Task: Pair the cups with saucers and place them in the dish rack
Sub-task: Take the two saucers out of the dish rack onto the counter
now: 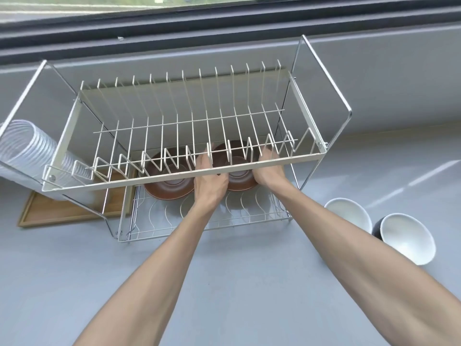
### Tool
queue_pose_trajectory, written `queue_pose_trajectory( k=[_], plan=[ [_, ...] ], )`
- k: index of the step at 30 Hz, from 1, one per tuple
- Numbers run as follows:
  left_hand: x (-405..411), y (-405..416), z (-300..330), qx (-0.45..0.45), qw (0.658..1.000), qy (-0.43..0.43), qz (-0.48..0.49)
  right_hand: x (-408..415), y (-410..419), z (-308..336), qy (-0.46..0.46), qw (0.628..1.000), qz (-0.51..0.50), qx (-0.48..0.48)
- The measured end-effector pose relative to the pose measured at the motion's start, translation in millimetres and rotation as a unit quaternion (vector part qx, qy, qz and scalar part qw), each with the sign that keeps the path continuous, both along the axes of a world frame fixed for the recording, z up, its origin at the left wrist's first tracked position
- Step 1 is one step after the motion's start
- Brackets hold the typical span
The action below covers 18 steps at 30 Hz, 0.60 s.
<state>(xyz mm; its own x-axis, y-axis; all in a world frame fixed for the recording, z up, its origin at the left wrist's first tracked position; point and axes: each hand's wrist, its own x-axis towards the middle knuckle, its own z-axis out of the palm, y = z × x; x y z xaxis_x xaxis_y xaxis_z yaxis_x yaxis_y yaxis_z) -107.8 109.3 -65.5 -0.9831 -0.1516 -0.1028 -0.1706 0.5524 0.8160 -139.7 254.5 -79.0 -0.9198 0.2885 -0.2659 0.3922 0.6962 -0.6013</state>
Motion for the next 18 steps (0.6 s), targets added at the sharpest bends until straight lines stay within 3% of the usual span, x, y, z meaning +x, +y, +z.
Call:
queue_pose_trajectory(
  k=[11, 18],
  plan=[
    [31.5, -6.8, 18.4, 0.018, 0.998, -0.032, 0.054, 38.5, 2.0, 13.8, -0.031, 0.999, 0.011, 0.038],
    [59.1, -16.8, 37.8, 0.012, 0.996, -0.069, 0.062, 75.1, -3.0, 31.2, -0.022, 1.000, 0.005, 0.002]
  ],
)
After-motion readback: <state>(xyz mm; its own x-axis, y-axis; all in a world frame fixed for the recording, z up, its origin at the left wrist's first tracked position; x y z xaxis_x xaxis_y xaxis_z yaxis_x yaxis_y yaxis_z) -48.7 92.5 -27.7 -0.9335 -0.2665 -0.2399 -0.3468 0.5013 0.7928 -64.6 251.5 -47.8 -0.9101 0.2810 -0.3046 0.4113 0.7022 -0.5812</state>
